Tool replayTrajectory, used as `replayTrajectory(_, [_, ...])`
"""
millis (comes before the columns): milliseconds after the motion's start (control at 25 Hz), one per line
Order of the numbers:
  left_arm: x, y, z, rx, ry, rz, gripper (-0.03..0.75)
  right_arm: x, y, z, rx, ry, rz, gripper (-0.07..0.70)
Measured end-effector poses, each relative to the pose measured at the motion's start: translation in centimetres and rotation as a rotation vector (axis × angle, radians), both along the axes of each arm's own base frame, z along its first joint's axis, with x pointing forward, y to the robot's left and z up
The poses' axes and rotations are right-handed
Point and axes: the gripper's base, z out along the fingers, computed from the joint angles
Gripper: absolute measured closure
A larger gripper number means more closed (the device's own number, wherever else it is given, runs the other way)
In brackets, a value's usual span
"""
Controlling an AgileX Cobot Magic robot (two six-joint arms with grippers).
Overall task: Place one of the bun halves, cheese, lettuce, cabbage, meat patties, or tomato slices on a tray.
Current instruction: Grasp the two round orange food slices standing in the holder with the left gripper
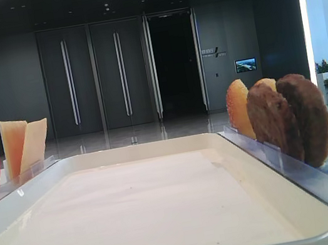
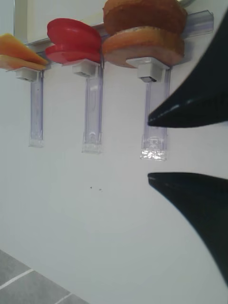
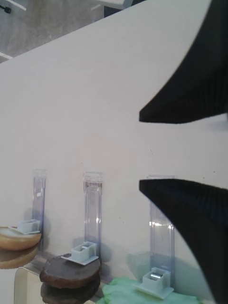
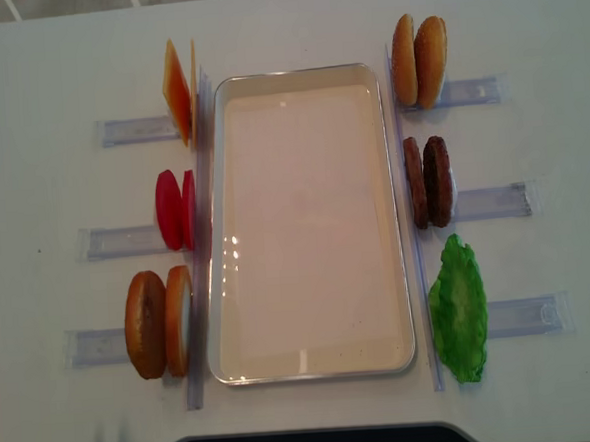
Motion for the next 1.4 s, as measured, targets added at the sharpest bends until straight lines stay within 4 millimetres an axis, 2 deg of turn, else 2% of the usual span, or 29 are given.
replayTrajectory(760, [-0.2, 0.0, 0.5, 0.002, -0.011, 0.002, 0.47, 0.0, 0.0, 0.0, 0.0, 0.0, 0.0, 0.329])
replayTrajectory(1040, [-0.9, 0.0, 2.4, -0.015, -0.057, 0.011, 0.47, 0.0, 0.0, 0.0, 0.0, 0.0, 0.0, 0.329])
replayTrajectory(1200, [0.0, 0.1, 4.1, -0.035, -0.004, 0.031, 0.47, 0.0, 0.0, 0.0, 0.0, 0.0, 0.0, 0.329])
replayTrajectory(1400, [2.9, 0.3, 6.2, -0.055, 0.121, 0.053, 0.47, 0.0, 0.0, 0.0, 0.0, 0.0, 0.0, 0.329])
